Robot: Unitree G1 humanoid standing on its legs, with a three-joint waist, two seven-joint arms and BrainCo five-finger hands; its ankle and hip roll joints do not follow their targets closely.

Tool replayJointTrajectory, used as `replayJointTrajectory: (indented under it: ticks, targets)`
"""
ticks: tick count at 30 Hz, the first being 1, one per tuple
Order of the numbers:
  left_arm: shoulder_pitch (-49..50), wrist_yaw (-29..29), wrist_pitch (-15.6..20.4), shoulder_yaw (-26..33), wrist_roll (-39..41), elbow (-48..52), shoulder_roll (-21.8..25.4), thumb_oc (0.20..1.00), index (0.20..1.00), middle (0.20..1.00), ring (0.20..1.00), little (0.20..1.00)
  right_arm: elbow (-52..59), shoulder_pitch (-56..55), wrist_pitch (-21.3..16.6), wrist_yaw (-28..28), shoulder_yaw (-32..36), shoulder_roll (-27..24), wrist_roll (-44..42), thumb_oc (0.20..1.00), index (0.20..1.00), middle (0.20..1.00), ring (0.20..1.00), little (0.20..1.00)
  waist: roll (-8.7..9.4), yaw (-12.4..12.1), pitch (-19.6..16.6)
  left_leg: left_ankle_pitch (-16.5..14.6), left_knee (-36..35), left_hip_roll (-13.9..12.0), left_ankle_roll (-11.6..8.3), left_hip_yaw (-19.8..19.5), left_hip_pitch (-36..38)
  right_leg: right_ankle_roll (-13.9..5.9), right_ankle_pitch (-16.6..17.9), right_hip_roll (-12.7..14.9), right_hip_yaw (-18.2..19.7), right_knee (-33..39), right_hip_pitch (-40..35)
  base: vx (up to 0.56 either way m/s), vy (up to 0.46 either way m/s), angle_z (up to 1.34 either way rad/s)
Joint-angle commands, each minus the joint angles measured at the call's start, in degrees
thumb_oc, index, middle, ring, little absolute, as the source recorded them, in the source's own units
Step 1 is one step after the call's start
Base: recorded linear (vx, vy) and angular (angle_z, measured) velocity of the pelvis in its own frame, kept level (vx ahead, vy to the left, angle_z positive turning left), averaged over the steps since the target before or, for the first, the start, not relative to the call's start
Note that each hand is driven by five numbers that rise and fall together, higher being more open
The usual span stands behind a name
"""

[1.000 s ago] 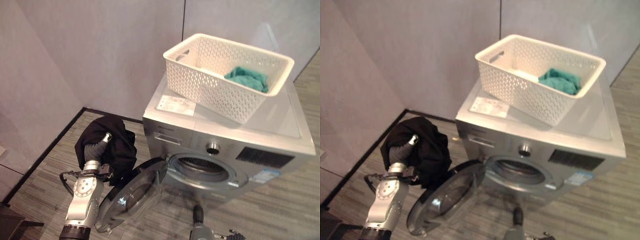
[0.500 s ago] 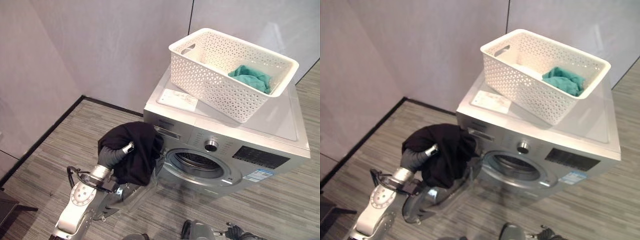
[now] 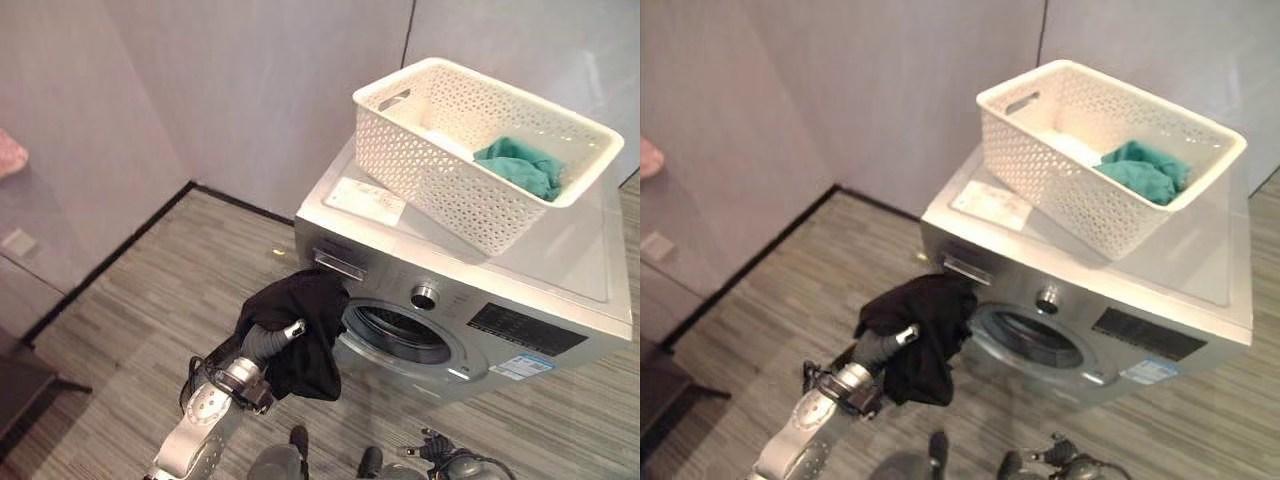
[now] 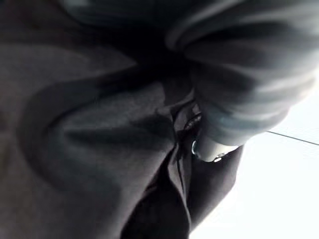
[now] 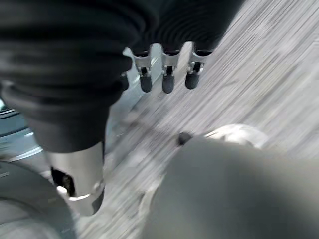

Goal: Grab the laundry basket,head to the washer,open it,put in the laundry and shut it.

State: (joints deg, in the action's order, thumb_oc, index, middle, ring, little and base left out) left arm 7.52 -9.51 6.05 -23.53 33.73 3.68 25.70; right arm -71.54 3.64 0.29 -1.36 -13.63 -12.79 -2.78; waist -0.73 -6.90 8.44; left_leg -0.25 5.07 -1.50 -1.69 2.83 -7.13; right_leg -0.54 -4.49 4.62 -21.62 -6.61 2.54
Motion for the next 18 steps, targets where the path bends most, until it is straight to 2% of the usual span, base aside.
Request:
replayJointTrajectory:
  ticks: [1,7,10,11,13,14,15,18]
  targets:
    - [1.64,-2.83,1.39,-0.82,-0.39,6.18,2.24,0.200,0.200,0.200,0.200,0.200,-1.33,0.48,-0.50,-1.68,-1.20,-0.27,-3.03,1.000,1.000,1.000,1.000,1.000,0.62,1.30,0.80,-0.95,0.58,1.58,0.67,1.81,-2.40,-1.02,-7.95,0.02,0.02,4.47,-10.64,0.02,-0.051,0.28]
    - [3.82,-4.23,-0.14,-6.03,-3.19,0.44,4.03,0.200,0.200,0.200,0.200,0.200,-1.56,1.72,-1.21,-3.39,-0.23,-1.27,-6.86,1.000,1.000,1.000,1.000,1.000,-0.07,1.45,3.38,0.62,-0.08,1.42,0.35,0.21,-5.09,-0.15,-7.97,-0.54,-1.21,4.10,-8.27,-0.08,-0.026,0.13]
    - [2.77,-3.65,0.53,-10.02,-5.08,-6.84,0.91,0.200,0.200,0.200,0.200,0.200,-2.96,2.24,-1.65,-4.60,-0.61,-0.46,-7.62,1.000,1.000,1.000,1.000,1.000,-1.45,2.09,4.76,0.90,-0.50,1.41,0.61,-0.36,-6.61,0.01,-8.04,-0.57,-1.63,3.42,-5.76,-0.12,0.044,0.23]
    - [0.27,-2.44,1.03,-12.87,-6.58,-13.98,-2.33,0.200,0.200,0.200,0.200,0.200,-1.65,3.42,-2.21,-4.97,-2.30,0.06,-8.00,1.000,1.000,1.000,1.000,1.000,-1.56,3.23,6.44,1.16,-0.79,0.97,0.88,0.21,-7.92,0.12,-7.78,-0.43,-0.60,1.48,-2.08,-0.19,0.059,0.10]
    - [-4.28,0.99,1.47,-14.52,-7.56,-19.56,-5.82,0.200,0.200,0.200,0.200,0.200,-0.09,4.86,-2.73,-5.34,-5.01,0.86,-9.33,1.000,1.000,1.000,1.000,1.000,-0.95,4.34,8.35,1.66,-0.92,0.68,1.44,1.15,-10.43,0.66,-7.59,-0.03,0.74,-2.08,3.47,-0.21,0.050,-0.17]
    - [-4.53,1.03,1.64,-14.55,-7.59,-19.90,-6.07,0.200,0.200,0.200,0.200,0.200,-0.08,4.99,-2.70,-5.35,-5.01,0.78,-9.37,1.000,1.000,1.000,1.000,1.000,-0.98,4.30,8.25,1.67,-0.85,0.68,1.46,1.22,-10.71,0.67,-7.71,0.04,0.82,-2.40,3.88,-0.18,0.052,-0.42]
    - [-8.31,3.89,2.10,-14.91,-6.80,-23.64,-8.96,0.200,0.200,0.200,0.200,0.200,0.92,6.57,-2.70,-6.06,-6.75,1.29,-10.03,1.000,1.000,1.000,1.000,1.000,-0.56,4.85,9.29,1.97,-0.63,0.64,1.80,1.85,-12.51,1.07,-7.76,0.31,1.69,-4.87,7.35,-0.10,0.038,-0.41]
    - [-12.95,7.04,3.04,-15.59,-7.02,-27.65,-11.68,0.200,0.200,0.200,0.200,0.200,2.09,7.73,-2.86,-6.70,-8.66,1.83,-10.82,1.000,1.000,1.000,1.000,1.000,0.03,5.41,10.07,2.36,-0.59,0.67,1.98,2.55,-14.15,1.29,-7.68,0.56,2.32,-6.28,9.91,-0.07,0.028,-0.21]
